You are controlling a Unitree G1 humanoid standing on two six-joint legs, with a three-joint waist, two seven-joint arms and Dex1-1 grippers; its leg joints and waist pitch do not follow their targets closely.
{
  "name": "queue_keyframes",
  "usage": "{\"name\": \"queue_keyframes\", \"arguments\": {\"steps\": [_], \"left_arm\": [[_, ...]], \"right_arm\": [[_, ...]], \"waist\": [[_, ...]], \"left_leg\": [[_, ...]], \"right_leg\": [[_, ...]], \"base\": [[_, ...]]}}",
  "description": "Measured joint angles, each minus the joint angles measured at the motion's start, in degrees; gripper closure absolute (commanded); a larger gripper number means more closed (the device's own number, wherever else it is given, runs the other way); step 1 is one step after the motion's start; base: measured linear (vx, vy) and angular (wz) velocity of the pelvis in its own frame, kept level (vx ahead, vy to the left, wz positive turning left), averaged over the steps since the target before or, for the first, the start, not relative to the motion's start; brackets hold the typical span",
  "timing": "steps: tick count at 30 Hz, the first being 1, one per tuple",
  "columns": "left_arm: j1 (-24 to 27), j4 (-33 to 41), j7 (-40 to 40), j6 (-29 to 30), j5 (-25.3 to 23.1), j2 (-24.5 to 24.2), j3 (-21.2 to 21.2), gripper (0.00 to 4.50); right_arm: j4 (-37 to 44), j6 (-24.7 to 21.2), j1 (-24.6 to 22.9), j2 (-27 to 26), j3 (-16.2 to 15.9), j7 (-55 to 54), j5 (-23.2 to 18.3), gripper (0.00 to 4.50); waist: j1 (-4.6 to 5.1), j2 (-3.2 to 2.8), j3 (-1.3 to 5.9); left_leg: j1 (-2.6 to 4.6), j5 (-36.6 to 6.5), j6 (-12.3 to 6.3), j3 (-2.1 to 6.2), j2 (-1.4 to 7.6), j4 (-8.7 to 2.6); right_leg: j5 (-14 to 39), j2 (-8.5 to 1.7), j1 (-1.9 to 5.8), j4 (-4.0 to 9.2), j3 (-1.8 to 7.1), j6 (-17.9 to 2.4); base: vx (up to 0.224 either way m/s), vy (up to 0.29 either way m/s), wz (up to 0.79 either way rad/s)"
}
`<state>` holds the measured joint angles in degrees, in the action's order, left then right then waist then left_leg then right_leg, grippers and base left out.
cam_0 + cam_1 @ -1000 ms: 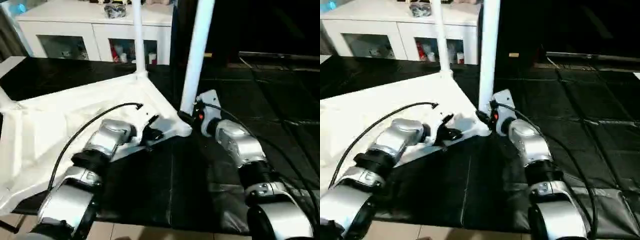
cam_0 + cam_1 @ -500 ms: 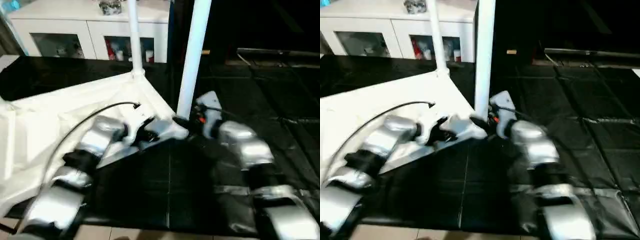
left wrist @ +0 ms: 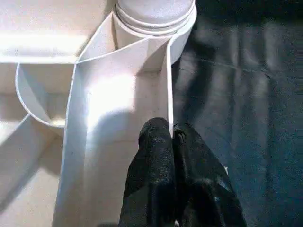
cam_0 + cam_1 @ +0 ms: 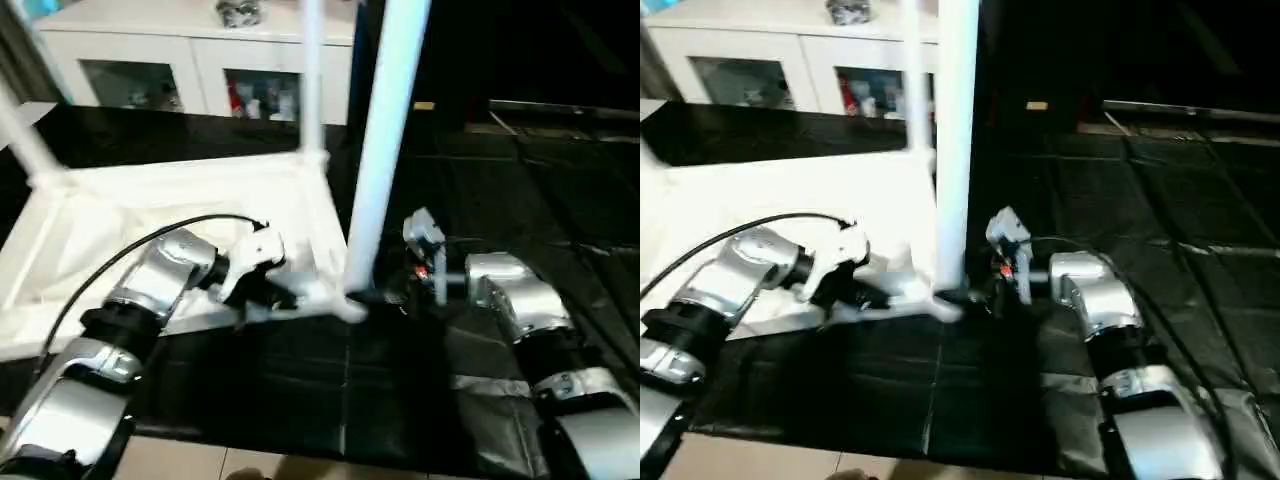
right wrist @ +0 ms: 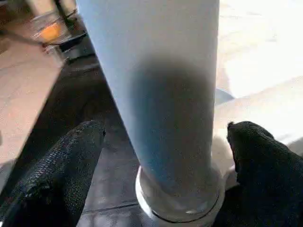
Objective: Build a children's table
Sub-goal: Rotate leg to tighten
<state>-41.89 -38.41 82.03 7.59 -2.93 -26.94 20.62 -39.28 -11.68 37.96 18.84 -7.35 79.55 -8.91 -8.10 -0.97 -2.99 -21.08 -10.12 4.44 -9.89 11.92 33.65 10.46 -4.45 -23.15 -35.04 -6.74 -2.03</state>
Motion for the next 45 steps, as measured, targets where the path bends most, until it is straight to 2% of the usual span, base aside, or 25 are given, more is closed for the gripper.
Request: {"name": "queue_keyframes", "arguments": {"steps": [3,12,24,28,29,31,35,37,41,45], "left_arm": [[0.24,0.58,1.16,-0.67,-0.01,-0.19,0.55,4.50],[0.71,1.23,1.65,-1.27,-0.04,-0.35,0.62,4.50],[1.31,2.15,2.25,-1.49,0.03,-0.73,0.61,4.50],[1.41,2.15,2.17,-0.09,0.50,-0.58,0.41,4.50],[1.41,2.15,1.98,0.41,0.54,-0.41,0.29,4.50],[1.43,1.96,-0.12,1.93,0.59,0.38,-0.58,4.50],[0.03,-1.01,-13.78,8.53,-0.71,5.85,-4.65,4.50],[-0.48,-1.92,-16.93,10.18,-0.72,7.98,-5.31,4.50],[-1.85,-4.59,-24.91,12.86,-0.57,12.28,-7.49,4.50],[-2.98,-6.39,-30.66,13.41,-0.45,15.37,-8.60,4.50]], "right_arm": [[-0.45,1.22,0.00,-0.25,-0.53,0.92,0.16,0.04],[-2.13,2.54,0.40,-1.20,-1.77,3.60,-0.08,0.94],[-3.79,3.02,0.70,-1.18,-1.93,5.37,-0.45,1.84],[-3.16,2.46,0.31,-1.22,-1.61,5.04,-0.75,2.03],[-2.67,2.30,-0.07,-1.41,-1.29,4.54,-0.77,2.21],[-2.37,2.34,-0.41,-2.46,-0.13,1.17,-0.76,2.23],[-1.41,0.94,-1.60,-7.33,5.17,-20.14,0.65,2.38],[-1.24,0.47,-1.55,-8.17,5.95,-25.84,1.52,2.41],[-1.78,-0.70,-0.04,-11.89,8.09,-40.54,4.49,2.47],[-2.45,-1.34,1.20,-13.80,9.44,-49.26,6.10,2.47]], "waist": [[-0.33,0.00,0.00],[-0.33,0.07,0.01],[-0.36,0.26,-0.01],[-0.43,0.27,0.00],[-0.45,0.27,0.00],[-0.31,0.26,-0.01],[0.08,0.28,0.01],[0.24,0.29,0.02],[1.58,0.30,0.02],[1.71,0.30,0.01]], "left_leg": [[0.00,0.00,0.02,0.00,0.00,0.03],[-0.02,0.01,0.01,0.00,0.00,0.10],[-0.02,0.01,0.01,0.00,0.00,0.12],[0.00,0.01,0.01,0.00,0.00,0.14],[0.01,0.01,0.00,0.00,0.00,0.15],[0.04,0.03,0.01,0.00,0.01,0.20],[0.26,0.09,0.11,0.01,-0.02,0.20],[0.45,0.09,0.11,-0.01,-0.03,0.20],[0.74,0.08,0.11,-0.02,-0.07,0.14],[0.74,0.08,0.11,-0.01,-0.08,0.10]], "right_leg": [[0.00,-0.01,0.02,-0.02,0.00,0.00],[0.00,-0.02,0.06,-0.07,0.01,0.00],[0.00,-0.02,0.06,-0.08,0.01,0.00],[0.00,-0.02,0.07,-0.13,0.01,0.00],[0.00,-0.03,0.08,-0.14,0.01,0.00],[-0.02,-0.03,0.07,-0.23,0.03,-0.03],[0.00,-0.04,0.20,-0.23,0.05,0.14],[0.00,-0.04,0.40,-0.11,0.07,0.16],[-0.01,-0.04,0.65,0.04,0.10,0.18],[-0.01,-0.04,0.67,0.07,0.10,0.19]], "base": [[0.000,0.000,0.00],[0.000,0.000,0.00],[0.000,0.000,0.00],[0.000,0.000,0.00],[0.000,0.000,0.00],[0.000,0.000,0.00],[0.000,0.000,0.00],[0.000,0.000,0.00],[0.000,0.000,0.00],[0.000,0.000,0.00]]}}
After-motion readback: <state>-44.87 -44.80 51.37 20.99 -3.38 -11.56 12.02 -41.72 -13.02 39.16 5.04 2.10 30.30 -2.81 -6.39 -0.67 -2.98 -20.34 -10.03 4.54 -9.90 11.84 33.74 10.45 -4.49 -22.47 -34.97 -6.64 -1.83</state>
